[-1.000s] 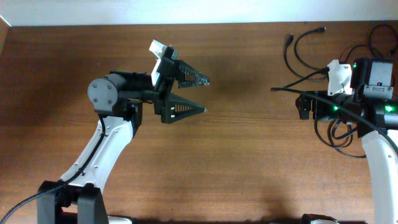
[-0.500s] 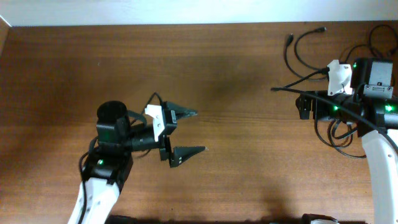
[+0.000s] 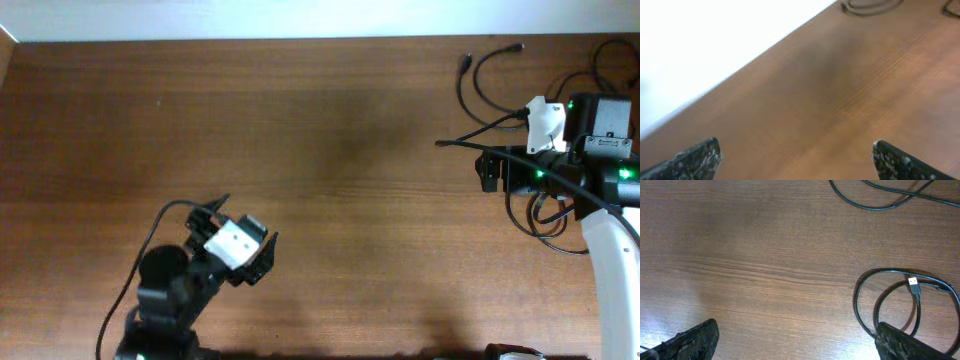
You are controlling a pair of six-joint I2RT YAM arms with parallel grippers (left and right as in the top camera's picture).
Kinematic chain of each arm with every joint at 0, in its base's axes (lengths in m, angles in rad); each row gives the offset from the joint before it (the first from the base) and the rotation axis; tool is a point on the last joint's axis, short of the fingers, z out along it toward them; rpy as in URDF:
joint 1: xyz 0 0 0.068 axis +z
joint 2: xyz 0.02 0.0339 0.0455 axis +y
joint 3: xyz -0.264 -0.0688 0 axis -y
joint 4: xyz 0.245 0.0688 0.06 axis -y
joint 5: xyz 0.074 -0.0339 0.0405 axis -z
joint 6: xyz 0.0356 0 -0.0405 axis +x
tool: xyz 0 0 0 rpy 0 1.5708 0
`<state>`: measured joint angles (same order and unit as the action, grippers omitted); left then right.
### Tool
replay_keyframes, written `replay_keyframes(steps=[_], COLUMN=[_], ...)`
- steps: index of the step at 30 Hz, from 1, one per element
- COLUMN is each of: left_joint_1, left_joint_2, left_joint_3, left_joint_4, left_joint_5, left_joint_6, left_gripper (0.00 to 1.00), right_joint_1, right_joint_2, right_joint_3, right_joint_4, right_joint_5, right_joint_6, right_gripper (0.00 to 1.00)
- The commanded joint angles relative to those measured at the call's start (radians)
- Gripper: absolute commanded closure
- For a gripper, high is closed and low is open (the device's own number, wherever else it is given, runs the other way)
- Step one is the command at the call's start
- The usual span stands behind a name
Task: Untangle cables
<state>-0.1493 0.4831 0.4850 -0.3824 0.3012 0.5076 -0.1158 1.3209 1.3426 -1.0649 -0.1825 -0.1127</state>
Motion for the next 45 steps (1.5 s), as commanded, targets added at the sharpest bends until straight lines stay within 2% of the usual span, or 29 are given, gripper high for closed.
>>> replay_keyframes(steps=[1, 5, 12, 16, 21, 45], left_joint_1=[0.002, 0.019, 0.074, 0.077, 0.097, 0.108], left_joint_2=[-0.122, -0.23, -0.351, -0.429, -0.481, -0.478], left_joint_3=[-0.172, -0.435, -0.476, -0.476, -0.476, -0.476], left_joint_4=[0.181, 0.573, 0.492, 0.318, 0.32, 0.32], left_joint_5=[-0.017, 0.003, -0.003, -0.039, -0.055, -0.055], left_joint_6=[0.073, 0.073, 0.092, 0.092, 0.092, 0.088], left_gripper=[0.01, 0.01, 0.01, 0.01, 0.01, 0.01], right_joint_1=[0.004, 0.004, 0.004, 0.004, 0.004, 0.004], right_joint_2=[0.0, 0.0, 0.0, 0.0, 0.0, 0.0], right_joint_3=[0.005, 0.005, 0.005, 0.005, 0.005, 0.005], right_joint_4=[0.002, 0.002, 0.002, 0.002, 0.002, 0.002], right_joint_5=[0.002, 0.002, 0.002, 0.002, 0.002, 0.002], right_joint_6=[-0.007, -0.007, -0.007, -0.007, -0.007, -0.007], right_gripper=[0.01, 0.01, 0.01, 0.01, 0.01, 0.01])
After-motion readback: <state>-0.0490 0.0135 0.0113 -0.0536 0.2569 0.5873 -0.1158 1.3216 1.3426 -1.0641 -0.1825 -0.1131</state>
